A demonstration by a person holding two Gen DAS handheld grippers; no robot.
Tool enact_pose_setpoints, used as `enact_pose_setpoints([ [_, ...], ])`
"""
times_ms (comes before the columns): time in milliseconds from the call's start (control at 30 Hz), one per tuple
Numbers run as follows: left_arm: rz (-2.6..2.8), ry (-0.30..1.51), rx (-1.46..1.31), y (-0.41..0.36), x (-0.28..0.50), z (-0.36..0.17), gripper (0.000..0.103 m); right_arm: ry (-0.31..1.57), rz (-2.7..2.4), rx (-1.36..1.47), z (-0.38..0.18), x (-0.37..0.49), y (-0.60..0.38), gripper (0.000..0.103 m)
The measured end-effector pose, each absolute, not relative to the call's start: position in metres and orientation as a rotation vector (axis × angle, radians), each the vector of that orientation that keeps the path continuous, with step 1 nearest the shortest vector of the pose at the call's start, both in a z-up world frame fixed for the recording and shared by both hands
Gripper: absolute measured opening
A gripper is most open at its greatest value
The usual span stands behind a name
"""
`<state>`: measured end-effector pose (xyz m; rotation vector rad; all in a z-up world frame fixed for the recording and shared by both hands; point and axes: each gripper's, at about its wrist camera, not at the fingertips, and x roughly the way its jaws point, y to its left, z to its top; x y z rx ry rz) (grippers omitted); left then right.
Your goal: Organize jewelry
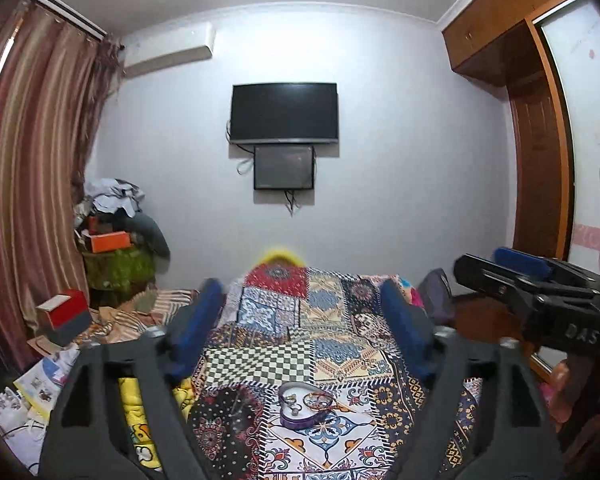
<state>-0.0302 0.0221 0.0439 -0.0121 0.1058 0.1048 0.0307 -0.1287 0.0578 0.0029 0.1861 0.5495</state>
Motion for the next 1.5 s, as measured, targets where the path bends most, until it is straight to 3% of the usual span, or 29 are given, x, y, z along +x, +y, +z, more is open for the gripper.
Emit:
enact_pose_setpoints([
  [100, 0.125, 0.099, -0.024, 0.023, -0.039, 0.044, 0.098, 0.170, 0.514, 0.002, 0.057, 0.028, -0.129, 0.103],
  [1500, 0.156, 0.145, -0.067, 0.032, -0.044, 0.034, 0.103, 0.220, 0.511, -0.019, 0.046, 0.010, -0.131, 0.103],
])
